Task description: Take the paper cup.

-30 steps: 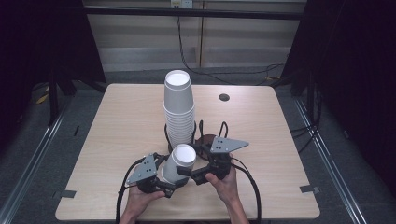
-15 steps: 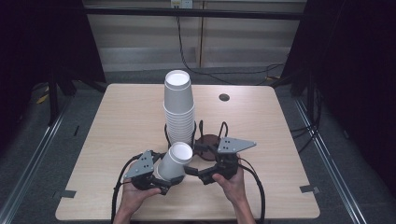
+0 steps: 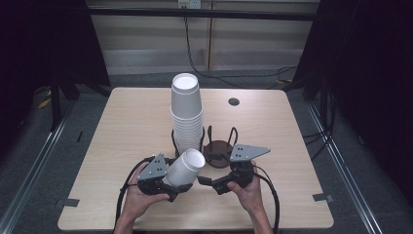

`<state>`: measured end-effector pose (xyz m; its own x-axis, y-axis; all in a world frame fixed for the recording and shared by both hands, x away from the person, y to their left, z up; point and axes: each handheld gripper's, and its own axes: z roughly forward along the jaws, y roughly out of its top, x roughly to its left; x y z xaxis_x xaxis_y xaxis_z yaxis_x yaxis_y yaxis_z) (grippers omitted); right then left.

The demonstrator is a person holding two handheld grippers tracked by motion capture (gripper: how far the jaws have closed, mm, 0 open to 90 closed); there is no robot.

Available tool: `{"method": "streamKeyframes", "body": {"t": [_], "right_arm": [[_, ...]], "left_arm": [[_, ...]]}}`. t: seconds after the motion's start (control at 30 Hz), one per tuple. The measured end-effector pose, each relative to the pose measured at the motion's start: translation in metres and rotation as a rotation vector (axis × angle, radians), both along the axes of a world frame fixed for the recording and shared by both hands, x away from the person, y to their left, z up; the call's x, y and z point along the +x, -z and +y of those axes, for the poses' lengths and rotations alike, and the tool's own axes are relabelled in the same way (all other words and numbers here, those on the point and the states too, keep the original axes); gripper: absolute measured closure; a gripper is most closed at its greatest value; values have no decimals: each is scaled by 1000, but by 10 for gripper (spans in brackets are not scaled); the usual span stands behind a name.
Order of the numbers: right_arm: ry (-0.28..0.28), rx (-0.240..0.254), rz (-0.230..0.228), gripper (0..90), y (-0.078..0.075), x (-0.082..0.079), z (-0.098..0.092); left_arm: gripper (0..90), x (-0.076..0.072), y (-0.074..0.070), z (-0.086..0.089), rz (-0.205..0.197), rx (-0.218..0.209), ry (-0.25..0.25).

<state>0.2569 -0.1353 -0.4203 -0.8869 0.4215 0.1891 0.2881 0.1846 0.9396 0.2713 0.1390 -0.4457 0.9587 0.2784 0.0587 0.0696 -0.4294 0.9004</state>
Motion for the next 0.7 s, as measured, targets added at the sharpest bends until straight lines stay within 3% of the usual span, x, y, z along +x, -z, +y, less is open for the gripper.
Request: {"method": "streamKeyframes", "body": {"t": [0.07,0.17,0.3,0.47,0.6,0.7], "right_arm": [[-8,0,10,133,0,1,-1],[-22,-11,29,137,0,1,-2],[-35,-54,38,135,1,1,-1],[-40,-104,21,135,-1,0,-3],[-43,-133,28,136,-1,1,-6],[-50,-142,39,135,-2,2,-9]], "left_arm": [[169,1,0,1,19,-8,7],[169,2,0,2,25,38,9],[170,2,1,0,39,66,23],[170,2,-2,-4,28,123,36],[169,2,-5,-5,16,134,38],[169,5,-8,-7,14,172,33]]}}
